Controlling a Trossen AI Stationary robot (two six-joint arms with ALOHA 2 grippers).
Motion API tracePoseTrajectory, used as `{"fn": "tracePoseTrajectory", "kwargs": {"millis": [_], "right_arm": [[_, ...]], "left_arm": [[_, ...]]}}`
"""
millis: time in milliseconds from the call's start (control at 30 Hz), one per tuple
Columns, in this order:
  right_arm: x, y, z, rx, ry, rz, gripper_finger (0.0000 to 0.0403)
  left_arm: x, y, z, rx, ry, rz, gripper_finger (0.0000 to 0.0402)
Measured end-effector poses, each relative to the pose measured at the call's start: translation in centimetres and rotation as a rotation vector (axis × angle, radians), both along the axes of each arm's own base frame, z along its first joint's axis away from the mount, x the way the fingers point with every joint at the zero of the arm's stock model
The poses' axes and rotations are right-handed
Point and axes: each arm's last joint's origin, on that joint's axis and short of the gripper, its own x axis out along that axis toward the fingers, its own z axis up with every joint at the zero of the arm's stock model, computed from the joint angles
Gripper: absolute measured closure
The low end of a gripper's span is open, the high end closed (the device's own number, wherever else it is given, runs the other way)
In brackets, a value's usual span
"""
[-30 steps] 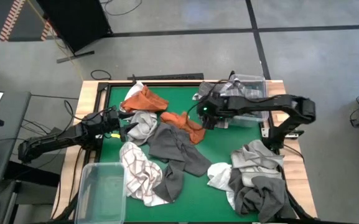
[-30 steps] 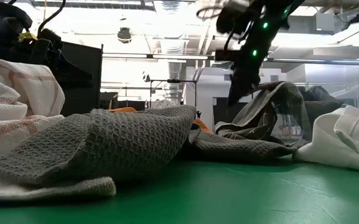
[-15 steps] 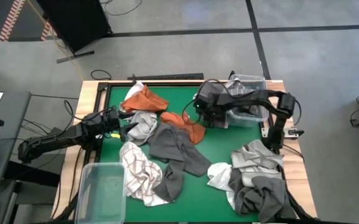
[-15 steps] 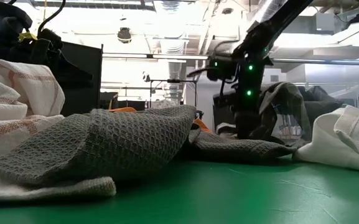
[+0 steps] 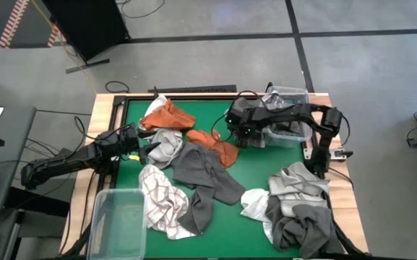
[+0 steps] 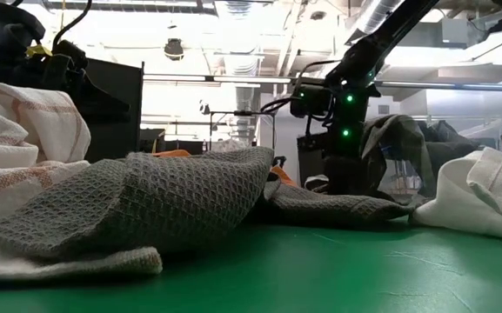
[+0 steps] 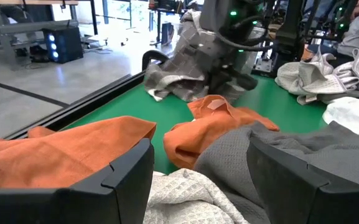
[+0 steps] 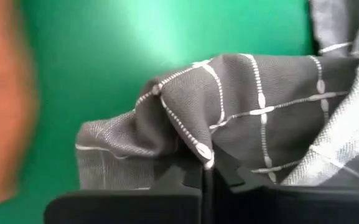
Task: Sort towels by color in basket
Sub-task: Put the dark gray striped microfiber towel into the top transparent bin
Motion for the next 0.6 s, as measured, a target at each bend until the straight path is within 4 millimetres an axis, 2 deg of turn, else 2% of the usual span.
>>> {"fn": "tracePoseTrajectory", "kwargs": {"millis": [67, 300, 433, 600], "right_arm": [[-0.3, 0.8, 1.3, 0.003, -0.025, 0.004, 0.0378], [-2.1, 3.8, 8.8, -0.211, -0.19, -0.002, 0.0384], [-4.6, 5.6, 13.3, -0.339, -0.308, -0.047, 0.0384], [-8.8, 7.3, 17.0, -0.463, -0.391, -0.154, 0.0384]], "left_arm": [[0.0, 0.0, 0.0, 0.0, 0.0, 0.0, 0.0157], [0.0, 0.0, 0.0, 0.0, -0.001, 0.0, 0.0157], [0.0, 0.0, 0.0, 0.001, -0.002, 0.0, 0.0157], [0.0, 0.0, 0.0, 0.001, -0.003, 0.0, 0.0157]]}}
